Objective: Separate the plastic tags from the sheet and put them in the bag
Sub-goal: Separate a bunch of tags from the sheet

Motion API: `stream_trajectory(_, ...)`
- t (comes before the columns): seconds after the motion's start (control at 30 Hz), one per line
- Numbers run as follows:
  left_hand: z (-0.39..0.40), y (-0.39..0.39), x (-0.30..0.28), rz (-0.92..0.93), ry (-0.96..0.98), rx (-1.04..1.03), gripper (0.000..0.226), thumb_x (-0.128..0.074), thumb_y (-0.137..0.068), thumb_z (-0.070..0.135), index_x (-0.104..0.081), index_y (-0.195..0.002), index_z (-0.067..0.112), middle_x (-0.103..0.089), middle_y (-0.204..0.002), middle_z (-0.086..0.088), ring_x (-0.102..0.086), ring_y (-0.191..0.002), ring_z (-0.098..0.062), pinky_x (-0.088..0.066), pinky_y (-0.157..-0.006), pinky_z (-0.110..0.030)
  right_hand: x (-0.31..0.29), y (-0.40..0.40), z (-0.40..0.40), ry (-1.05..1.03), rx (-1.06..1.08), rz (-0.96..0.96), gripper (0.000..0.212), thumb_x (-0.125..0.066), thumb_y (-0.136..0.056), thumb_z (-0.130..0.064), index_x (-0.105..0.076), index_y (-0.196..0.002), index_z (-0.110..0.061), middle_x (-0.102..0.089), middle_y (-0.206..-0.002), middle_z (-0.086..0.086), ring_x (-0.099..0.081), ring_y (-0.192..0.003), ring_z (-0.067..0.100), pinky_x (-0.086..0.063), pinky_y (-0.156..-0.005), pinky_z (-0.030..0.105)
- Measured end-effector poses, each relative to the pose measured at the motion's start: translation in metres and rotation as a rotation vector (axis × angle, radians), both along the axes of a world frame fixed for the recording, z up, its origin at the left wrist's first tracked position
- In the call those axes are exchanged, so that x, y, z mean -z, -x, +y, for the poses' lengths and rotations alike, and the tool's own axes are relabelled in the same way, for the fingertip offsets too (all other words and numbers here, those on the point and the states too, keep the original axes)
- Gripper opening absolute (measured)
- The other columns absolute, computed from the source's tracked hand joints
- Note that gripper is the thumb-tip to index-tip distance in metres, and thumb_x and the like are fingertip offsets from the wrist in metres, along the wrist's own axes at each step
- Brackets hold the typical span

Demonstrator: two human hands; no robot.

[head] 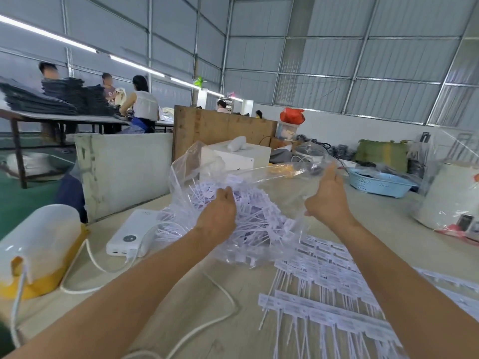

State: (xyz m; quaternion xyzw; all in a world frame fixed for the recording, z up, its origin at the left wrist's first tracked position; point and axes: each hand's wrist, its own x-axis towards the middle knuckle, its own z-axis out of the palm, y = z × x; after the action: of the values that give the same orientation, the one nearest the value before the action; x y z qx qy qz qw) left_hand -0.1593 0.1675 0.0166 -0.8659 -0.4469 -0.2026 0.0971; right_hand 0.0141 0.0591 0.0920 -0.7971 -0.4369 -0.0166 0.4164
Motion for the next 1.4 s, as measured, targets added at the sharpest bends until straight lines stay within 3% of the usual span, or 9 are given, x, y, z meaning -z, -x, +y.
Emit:
stream_trajectory(0.17,-0.014,-0.006,-0.007,0.309,-0.221,0.456,0.069,-0.046,-0.086,0.001,-0.016,-0.148,0.005,-0.038,-0.132,-0.019,-0.054,-0.101,-0.033,-0.041,-0.064,-0.036,-0.005,-0.004,-0.006,0.043,0.017,-0.052,0.1,-0.06,-0.074,0.014,0.0,-0.15,-0.01,-0.006,-0.154,0.015,-0.043,-0.123,0.035,-0.054,-0.083,0.046)
stream_trajectory(0.37,0.006,-0.018,-0.02,0.117,0.032,0.123,0.042,-0.041,-0.091,0.0,-0.038,-0.133,-0.001,-0.045,-0.13,-0.02,-0.053,-0.115,-0.032,-0.045,-0.09,-0.035,-0.001,-0.004,-0.019,-0.021,-0.045,-0.195,0.095,-0.057,-0.068,0.019,-0.018,-0.145,-0.021,-0.027,-0.132,0.022,-0.048,-0.06,0.025,-0.042,-0.054,0.032)
stream_trajectory(0.53,0.045,0.002,-0.046,0.023,-0.144,-0.197,0.044,-0.042,-0.095,0.009,-0.032,-0.136,-0.004,-0.044,-0.135,-0.017,-0.047,-0.122,-0.027,-0.039,-0.096,-0.03,0.004,-0.009,-0.03,-0.002,-0.03,-0.313,0.086,-0.051,-0.07,0.022,-0.031,-0.137,-0.028,-0.031,-0.127,0.02,-0.048,-0.056,0.023,-0.03,-0.044,0.024)
stream_trajectory(0.67,0.061,0.016,-0.048,0.05,-0.001,-0.182,0.038,-0.037,-0.096,0.003,-0.038,-0.133,-0.004,-0.043,-0.136,-0.02,-0.044,-0.125,-0.031,-0.038,-0.088,-0.017,0.011,-0.006,-0.03,0.128,-0.038,-0.44,0.076,-0.05,-0.07,0.019,-0.038,-0.124,-0.032,-0.029,-0.13,0.013,-0.047,-0.054,0.02,-0.028,-0.041,0.023)
stream_trajectory(0.73,0.058,0.016,-0.044,0.126,0.078,-0.158,0.031,-0.035,-0.099,0.011,-0.046,-0.127,0.0,-0.05,-0.132,-0.015,-0.048,-0.123,-0.026,-0.037,-0.096,-0.023,0.015,-0.002,-0.028,0.175,-0.048,-0.542,0.079,-0.051,-0.069,0.017,-0.037,-0.123,-0.039,-0.023,-0.136,0.011,-0.05,-0.066,0.02,-0.035,-0.045,0.022)
stream_trajectory(0.8,0.044,0.01,-0.035,0.179,0.131,-0.166,0.03,-0.034,-0.1,0.012,-0.052,-0.122,0.003,-0.056,-0.127,-0.011,-0.052,-0.119,-0.024,-0.037,-0.099,-0.027,0.023,0.003,-0.024,0.182,-0.064,-0.72,0.085,-0.051,-0.068,0.016,-0.036,-0.127,-0.045,-0.011,-0.145,0.009,-0.045,-0.108,0.03,-0.049,-0.079,0.034)
stream_trajectory(0.87,0.034,-0.001,-0.02,0.195,0.151,-0.155,0.03,-0.034,-0.098,0.009,-0.052,-0.122,0.004,-0.056,-0.125,-0.012,-0.053,-0.116,-0.025,-0.041,-0.09,-0.025,0.031,0.009,-0.02,0.216,-0.083,-0.874,0.079,-0.054,-0.073,0.008,-0.037,-0.13,-0.044,-0.003,-0.15,0.004,-0.021,-0.131,0.033,-0.033,-0.101,0.053)
stream_trajectory(1.1,0.026,-0.006,-0.006,0.158,0.123,-0.323,0.038,-0.044,-0.094,0.019,-0.05,-0.13,0.007,-0.037,-0.134,-0.016,-0.04,-0.122,-0.03,-0.039,-0.099,-0.035,0.045,0.012,-0.023,0.496,-0.089,-0.666,0.065,-0.057,-0.086,-0.012,-0.025,-0.143,-0.012,-0.014,-0.151,0.0,-0.03,-0.131,0.027,-0.038,-0.095,0.049)
stream_trajectory(1.4,0.004,-0.014,-0.028,0.343,0.06,-0.414,0.042,-0.041,-0.092,0.024,-0.049,-0.133,0.014,-0.038,-0.138,-0.017,-0.037,-0.127,-0.034,-0.033,-0.101,-0.044,0.044,0.001,-0.049,0.458,-0.254,-0.501,0.049,-0.053,-0.093,-0.03,-0.037,-0.14,-0.035,-0.009,-0.155,-0.006,-0.026,-0.139,0.019,-0.03,-0.103,0.053)
